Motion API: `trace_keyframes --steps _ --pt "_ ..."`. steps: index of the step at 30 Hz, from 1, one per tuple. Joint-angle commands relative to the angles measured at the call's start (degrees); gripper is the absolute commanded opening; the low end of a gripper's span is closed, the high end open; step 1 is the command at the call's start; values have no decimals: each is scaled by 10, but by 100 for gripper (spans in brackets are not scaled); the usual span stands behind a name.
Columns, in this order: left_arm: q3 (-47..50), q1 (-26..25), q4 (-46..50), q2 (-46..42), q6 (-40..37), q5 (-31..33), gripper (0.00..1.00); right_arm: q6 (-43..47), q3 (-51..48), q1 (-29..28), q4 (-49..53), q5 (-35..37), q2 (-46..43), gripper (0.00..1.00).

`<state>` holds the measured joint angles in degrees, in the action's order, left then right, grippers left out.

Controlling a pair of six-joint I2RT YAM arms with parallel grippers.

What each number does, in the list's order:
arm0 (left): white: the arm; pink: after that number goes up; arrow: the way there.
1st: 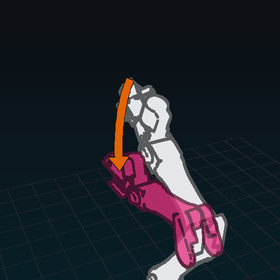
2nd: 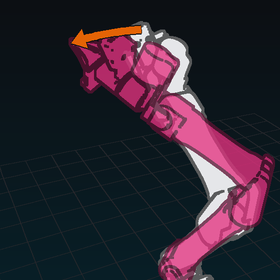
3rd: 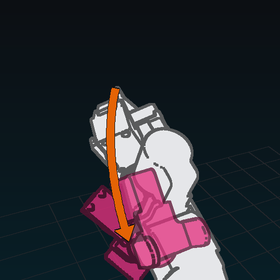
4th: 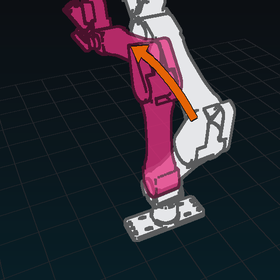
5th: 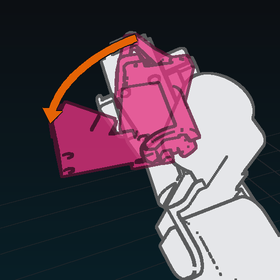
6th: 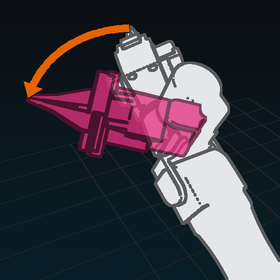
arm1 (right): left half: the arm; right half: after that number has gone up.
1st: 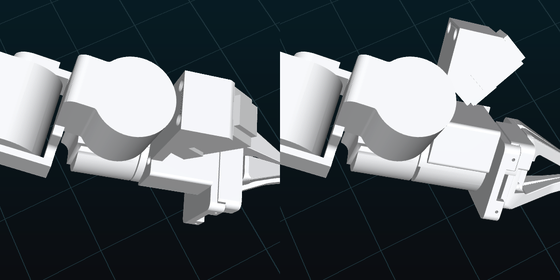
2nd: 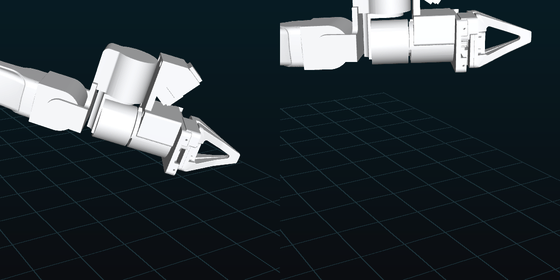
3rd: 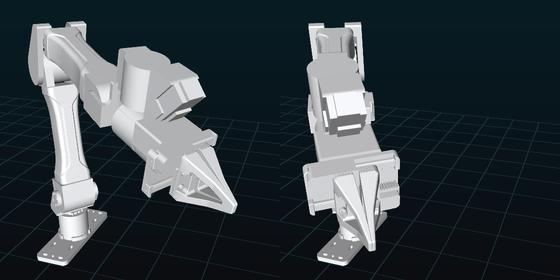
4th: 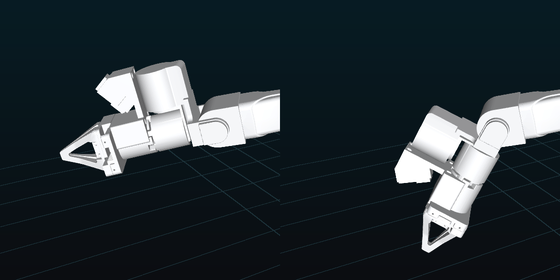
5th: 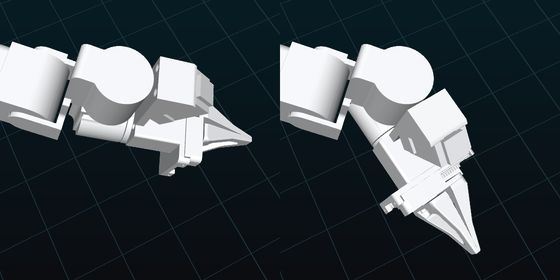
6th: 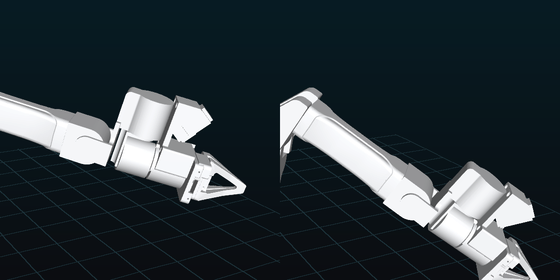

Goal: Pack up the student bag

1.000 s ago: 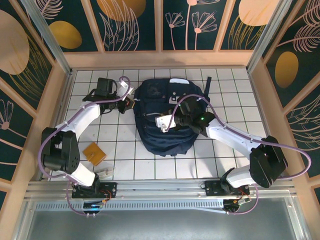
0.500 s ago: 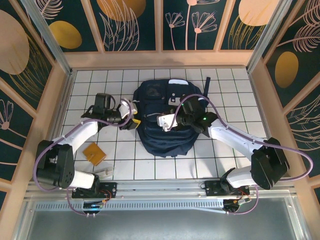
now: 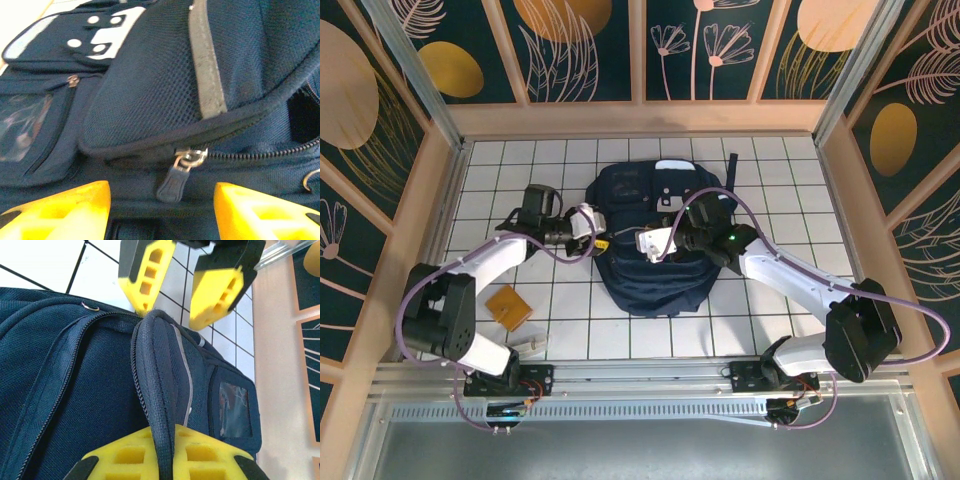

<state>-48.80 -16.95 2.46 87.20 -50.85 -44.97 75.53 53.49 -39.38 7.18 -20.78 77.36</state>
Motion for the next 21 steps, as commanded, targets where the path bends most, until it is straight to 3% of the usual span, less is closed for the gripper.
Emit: trace_keyframes --steps 1,3,9,16,21 --pt "-23 -14 20 28 -47 -22 53 0 22 -9 -4 -36 -3 0" --pt "-24 -15 10 37 -43 -21 45 1 26 -10 -1 -37 -1 0" --pt "-31 -15 11 43 -49 13 0 2 29 -13 2 -35 3 0" --pt "-60 -14 -41 65 62 100 0 17 16 -25 9 -29 1 0" --pt "-129 -11 -14 127 112 159 0 21 6 -48 5 -22 7 0"
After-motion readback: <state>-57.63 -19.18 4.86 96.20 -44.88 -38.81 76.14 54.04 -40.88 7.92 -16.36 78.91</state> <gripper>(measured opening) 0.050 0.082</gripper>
